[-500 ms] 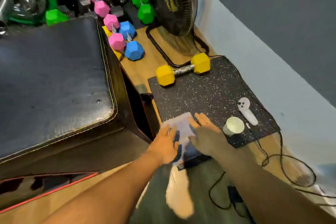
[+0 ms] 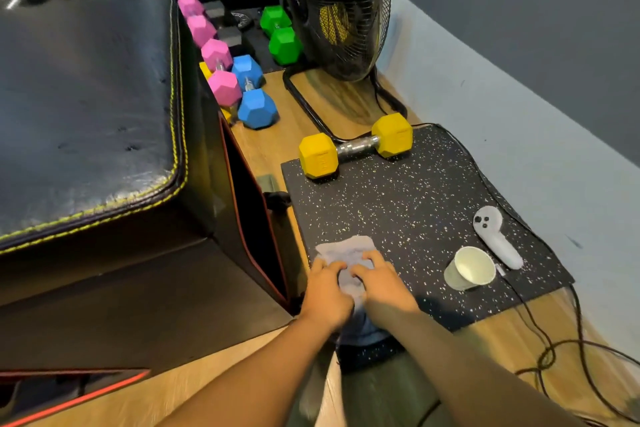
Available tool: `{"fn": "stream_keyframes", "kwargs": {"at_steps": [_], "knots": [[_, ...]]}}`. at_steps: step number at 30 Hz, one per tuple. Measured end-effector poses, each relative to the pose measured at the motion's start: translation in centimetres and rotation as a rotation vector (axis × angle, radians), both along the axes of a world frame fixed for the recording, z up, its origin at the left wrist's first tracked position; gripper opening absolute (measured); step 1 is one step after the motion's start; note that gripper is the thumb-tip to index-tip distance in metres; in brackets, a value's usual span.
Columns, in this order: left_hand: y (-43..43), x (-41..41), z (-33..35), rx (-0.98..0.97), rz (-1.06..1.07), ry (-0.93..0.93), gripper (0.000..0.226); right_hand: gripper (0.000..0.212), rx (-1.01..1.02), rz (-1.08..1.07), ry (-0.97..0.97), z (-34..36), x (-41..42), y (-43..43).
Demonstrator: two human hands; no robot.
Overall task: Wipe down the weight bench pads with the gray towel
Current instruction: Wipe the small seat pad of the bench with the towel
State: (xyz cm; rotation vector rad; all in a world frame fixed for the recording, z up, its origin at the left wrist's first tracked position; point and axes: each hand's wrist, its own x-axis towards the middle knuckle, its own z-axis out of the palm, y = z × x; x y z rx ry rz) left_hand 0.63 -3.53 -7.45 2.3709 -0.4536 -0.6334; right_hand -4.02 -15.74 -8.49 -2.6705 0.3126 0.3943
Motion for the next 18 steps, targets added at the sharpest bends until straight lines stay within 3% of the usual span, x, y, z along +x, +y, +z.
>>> {"fn": "stream_keyframes", "kwargs": {"at_steps": [4, 11, 14, 18], "knots": [[-1.9, 0.0, 7.1, -0.233, 0.055, -0.093, 0.046, 0.02, 0.046, -0.117, -0.337, 6.0, -0.7, -1.9], [-2.7, -0.9, 27.4, -0.41, 0.002, -0.442, 0.045, 0.029, 0.122, -0.222, -0.769, 25.2, 0.5, -3.1], [0.5, -0.4, 36.0, -0.452, 0.037, -0.582, 0.047, 0.05, 0.152, -0.136, -0.872, 34.5, 1.8, -0.8], [8.5, 0.2, 43.9, -0.28, 0.155, -0.707, 0.043, 0.035, 0.156, 0.115, -0.924, 43.2, 3.7, 4.4]]}}
